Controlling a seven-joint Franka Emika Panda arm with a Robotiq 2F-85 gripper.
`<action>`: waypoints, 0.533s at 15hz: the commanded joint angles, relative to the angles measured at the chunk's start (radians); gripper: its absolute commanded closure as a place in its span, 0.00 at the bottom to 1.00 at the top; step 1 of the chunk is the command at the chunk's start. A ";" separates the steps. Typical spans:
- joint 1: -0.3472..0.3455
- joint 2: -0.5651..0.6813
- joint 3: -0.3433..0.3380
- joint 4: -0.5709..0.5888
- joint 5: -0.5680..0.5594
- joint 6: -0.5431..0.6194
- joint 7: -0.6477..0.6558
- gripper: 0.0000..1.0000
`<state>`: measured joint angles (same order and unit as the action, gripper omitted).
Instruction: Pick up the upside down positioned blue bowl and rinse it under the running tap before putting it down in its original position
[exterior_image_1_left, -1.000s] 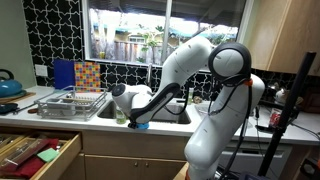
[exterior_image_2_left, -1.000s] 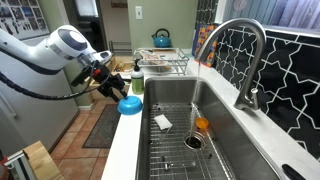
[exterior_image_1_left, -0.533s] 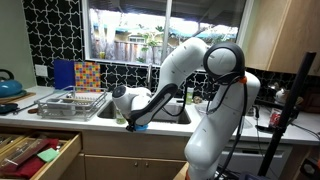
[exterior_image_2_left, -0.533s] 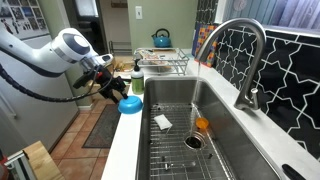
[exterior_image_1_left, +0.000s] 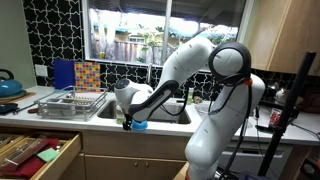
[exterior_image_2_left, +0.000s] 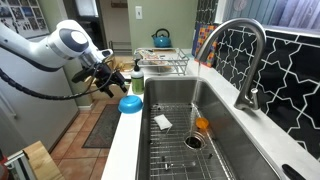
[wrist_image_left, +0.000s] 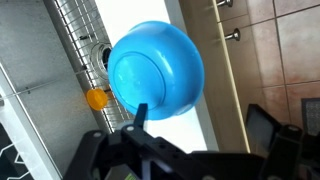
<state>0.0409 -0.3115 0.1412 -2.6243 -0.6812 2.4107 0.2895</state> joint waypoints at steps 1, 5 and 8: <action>0.013 -0.079 -0.028 0.004 0.156 -0.053 -0.076 0.00; -0.010 -0.126 -0.022 0.090 0.317 -0.226 -0.067 0.00; -0.018 -0.149 -0.043 0.168 0.422 -0.358 -0.058 0.00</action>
<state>0.0293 -0.4332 0.1173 -2.5142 -0.3613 2.1652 0.2311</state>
